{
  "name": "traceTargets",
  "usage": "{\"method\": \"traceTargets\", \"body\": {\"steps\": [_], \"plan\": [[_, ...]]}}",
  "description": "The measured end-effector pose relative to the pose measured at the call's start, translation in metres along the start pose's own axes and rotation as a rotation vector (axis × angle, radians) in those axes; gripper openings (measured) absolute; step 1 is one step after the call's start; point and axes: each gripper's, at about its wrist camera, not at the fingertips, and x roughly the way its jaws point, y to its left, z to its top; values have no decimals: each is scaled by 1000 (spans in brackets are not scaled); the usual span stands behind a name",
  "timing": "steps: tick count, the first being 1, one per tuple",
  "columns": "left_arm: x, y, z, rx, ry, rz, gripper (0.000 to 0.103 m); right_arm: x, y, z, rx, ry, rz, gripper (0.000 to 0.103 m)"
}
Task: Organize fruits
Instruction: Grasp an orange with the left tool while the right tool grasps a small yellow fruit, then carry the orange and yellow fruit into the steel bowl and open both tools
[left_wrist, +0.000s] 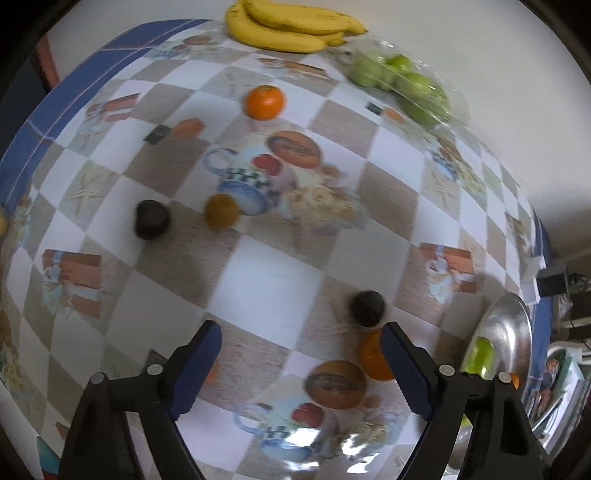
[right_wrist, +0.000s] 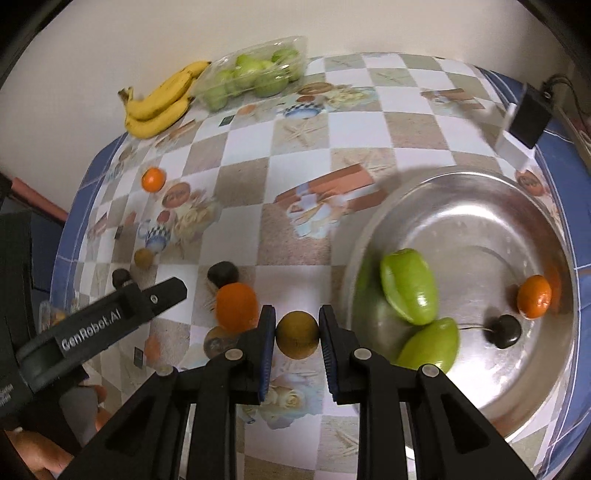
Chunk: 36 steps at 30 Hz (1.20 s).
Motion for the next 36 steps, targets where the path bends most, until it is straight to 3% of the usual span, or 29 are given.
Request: {"method": "traceTargets", "body": {"steps": [17, 25, 36], "plan": [[21, -40, -9, 48, 48, -42, 69, -19, -34, 0, 39, -42, -17, 25], [30, -47, -11, 48, 75, -67, 41, -24, -45, 0, 60, -54, -8, 25], [16, -48, -11, 51, 39, -77, 39, -28, -56, -1, 88, -64, -1, 25]]}}
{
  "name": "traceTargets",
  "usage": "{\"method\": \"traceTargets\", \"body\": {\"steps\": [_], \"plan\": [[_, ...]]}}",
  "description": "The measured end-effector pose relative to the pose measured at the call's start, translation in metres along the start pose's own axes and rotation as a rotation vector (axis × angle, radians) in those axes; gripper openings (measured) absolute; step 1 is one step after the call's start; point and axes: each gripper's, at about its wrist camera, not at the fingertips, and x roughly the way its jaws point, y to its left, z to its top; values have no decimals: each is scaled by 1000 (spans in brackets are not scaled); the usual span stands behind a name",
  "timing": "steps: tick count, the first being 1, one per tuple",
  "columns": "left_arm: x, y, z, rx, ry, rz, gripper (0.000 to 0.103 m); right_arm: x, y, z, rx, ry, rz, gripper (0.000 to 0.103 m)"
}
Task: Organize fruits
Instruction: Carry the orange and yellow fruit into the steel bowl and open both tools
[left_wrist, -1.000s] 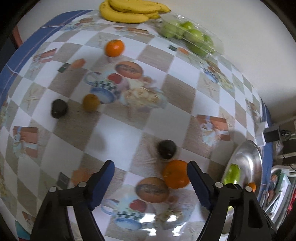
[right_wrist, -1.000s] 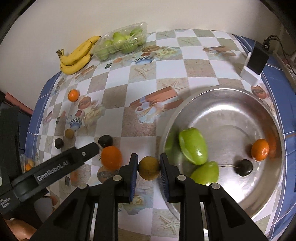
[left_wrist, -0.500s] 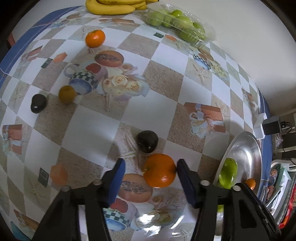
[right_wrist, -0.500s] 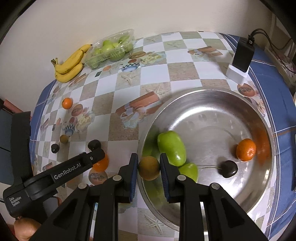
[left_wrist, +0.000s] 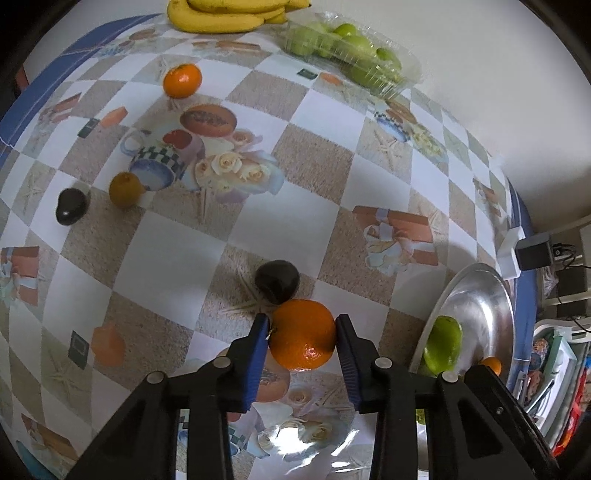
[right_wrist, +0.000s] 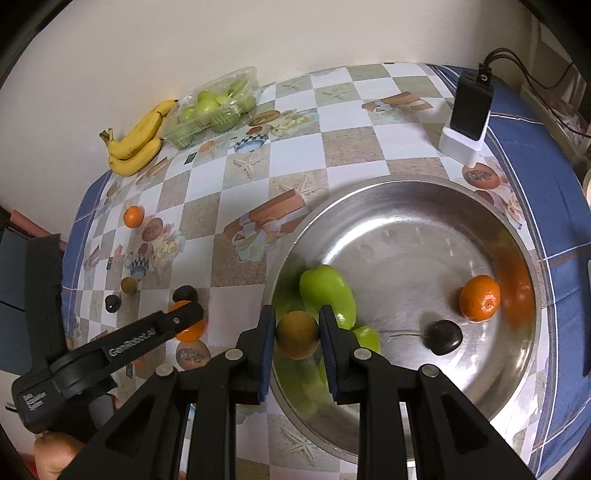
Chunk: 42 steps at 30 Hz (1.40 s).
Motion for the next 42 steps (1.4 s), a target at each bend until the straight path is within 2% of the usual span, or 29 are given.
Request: {"method": "traceTargets", "body": {"steps": [7, 11, 22, 28, 42], "plan": [[-18, -17, -3, 48, -39, -28, 39, 0, -16, 0, 35, -3, -21, 25], [-24, -39, -11, 117, -51, -42, 39, -2, -32, 1, 69, -8, -36, 25], [-15, -100, -45, 296, -10, -60, 39, -13, -88, 2, 181, -29, -80, 25], [-2, -111, -53, 330, 19, -50, 39, -9, -90, 3, 176, -23, -73, 25], [9, -111, -54, 323, 40, -48, 39, 14, -87, 3, 163, 5, -68, 25]]}}
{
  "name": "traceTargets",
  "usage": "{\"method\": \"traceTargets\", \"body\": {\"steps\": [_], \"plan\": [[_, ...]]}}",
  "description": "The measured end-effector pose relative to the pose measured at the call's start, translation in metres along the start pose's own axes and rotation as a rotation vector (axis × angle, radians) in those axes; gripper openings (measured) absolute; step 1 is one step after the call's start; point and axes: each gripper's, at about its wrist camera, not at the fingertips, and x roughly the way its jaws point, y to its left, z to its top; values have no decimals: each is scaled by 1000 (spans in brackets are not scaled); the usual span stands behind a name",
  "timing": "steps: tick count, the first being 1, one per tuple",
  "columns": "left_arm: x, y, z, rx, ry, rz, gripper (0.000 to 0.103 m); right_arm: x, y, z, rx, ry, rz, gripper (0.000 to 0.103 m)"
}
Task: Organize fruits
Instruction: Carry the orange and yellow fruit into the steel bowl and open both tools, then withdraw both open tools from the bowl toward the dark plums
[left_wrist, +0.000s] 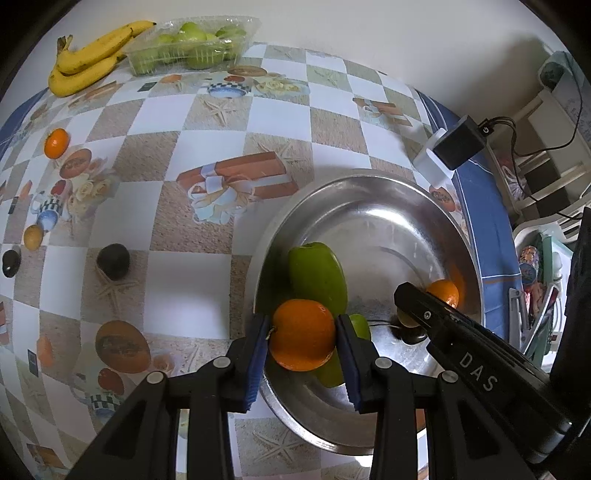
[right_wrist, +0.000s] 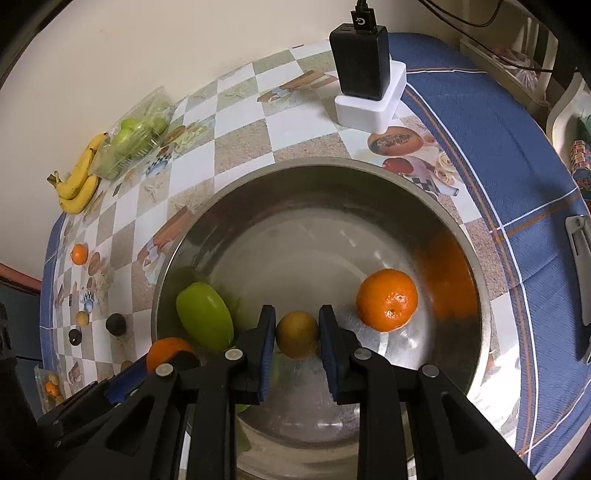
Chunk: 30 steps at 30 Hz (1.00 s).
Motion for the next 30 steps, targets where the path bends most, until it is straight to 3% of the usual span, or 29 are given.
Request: {"method": "traceTargets", "body": {"steps": [21, 30], "plan": [[1, 2, 1, -16, 11, -21, 44, 3, -2, 1, 20, -3, -3, 26], [-14, 5, 4, -28, -29, -35, 47, -11, 0, 4, 13, -36, 4, 25]]}}
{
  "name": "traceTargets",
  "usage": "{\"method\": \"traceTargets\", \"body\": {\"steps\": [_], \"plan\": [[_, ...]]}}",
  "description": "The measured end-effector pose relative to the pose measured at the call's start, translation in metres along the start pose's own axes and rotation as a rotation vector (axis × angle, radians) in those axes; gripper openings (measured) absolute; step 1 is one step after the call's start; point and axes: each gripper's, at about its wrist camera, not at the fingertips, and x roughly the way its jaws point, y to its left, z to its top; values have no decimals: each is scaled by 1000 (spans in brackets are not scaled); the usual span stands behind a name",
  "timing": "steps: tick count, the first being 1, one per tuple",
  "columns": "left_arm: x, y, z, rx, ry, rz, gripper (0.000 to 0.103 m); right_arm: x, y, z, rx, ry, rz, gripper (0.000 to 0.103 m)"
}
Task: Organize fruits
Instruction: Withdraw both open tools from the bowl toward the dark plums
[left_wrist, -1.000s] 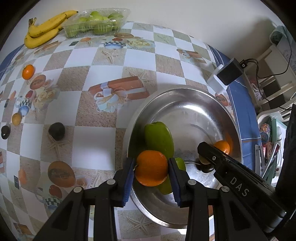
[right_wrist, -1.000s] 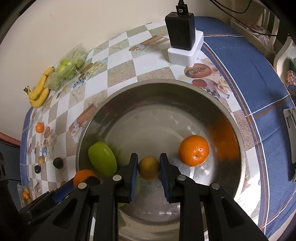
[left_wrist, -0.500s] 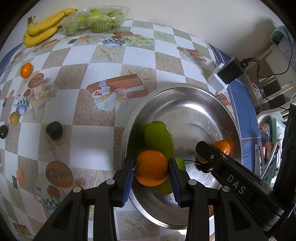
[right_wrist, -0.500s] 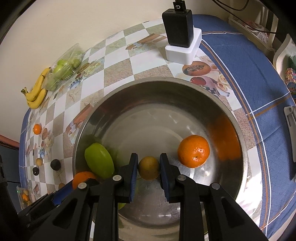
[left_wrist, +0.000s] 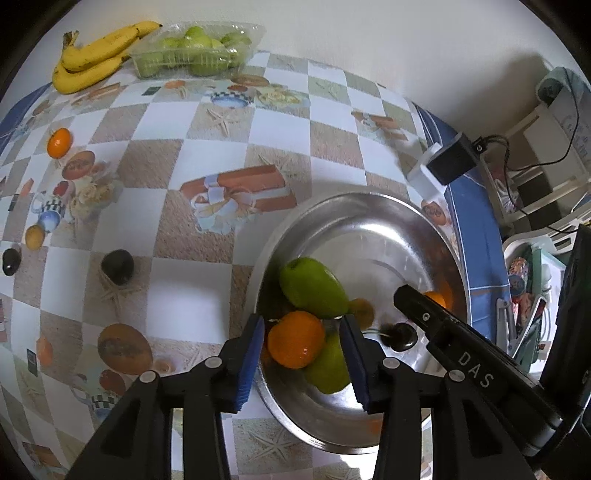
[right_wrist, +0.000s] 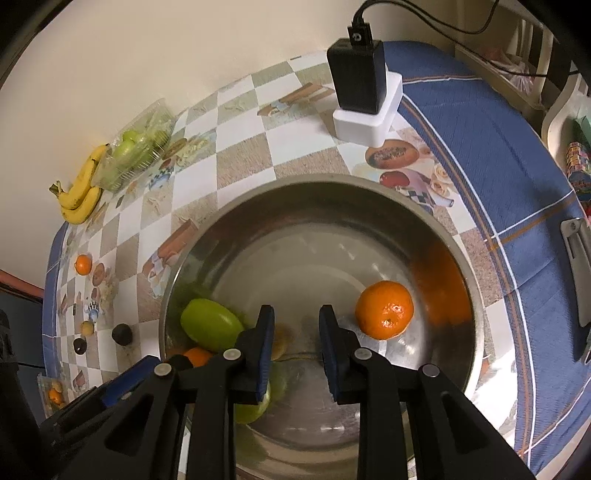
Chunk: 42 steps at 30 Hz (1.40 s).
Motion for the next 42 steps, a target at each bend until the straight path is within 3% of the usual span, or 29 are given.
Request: {"method": "traceTargets", "body": {"steps": [12, 15, 17, 21, 23, 27, 29, 33, 36, 40, 42], "plan": [[-3, 25, 11, -64, -28, 71, 47, 1, 3, -1, -10, 8, -12, 25], [-4, 36, 13, -80, -36, 119, 56, 2, 4, -2, -16, 13, -17, 28], [-5, 44, 14, -90, -42, 159, 58, 4, 6, -3, -23, 18, -20, 40], [-4, 59, 16, -118, -50, 228, 70, 7, 11, -4, -45, 25, -28, 47], [-3, 65, 16, -131, -47, 247, 74, 7, 14, -5, -53, 22, -30, 62], [0, 74, 15, -145, -43, 290, 81, 8, 17, -6, -69, 18, -35, 67], [-2, 78, 15, -145, -54, 311, 87, 8, 18, -6, -72, 15, -41, 79], [-5, 82, 16, -145, -71, 333, 94, 9, 20, -6, -75, 13, -43, 79], [-7, 84, 18, -141, -81, 349, 99, 10, 22, -6, -80, 11, -50, 90], [-10, 87, 19, -130, -96, 357, 103, 10, 23, -6, -83, 11, -53, 91], [-11, 89, 19, -129, -100, 360, 103, 10, 24, -6, -83, 5, -57, 97]]}}
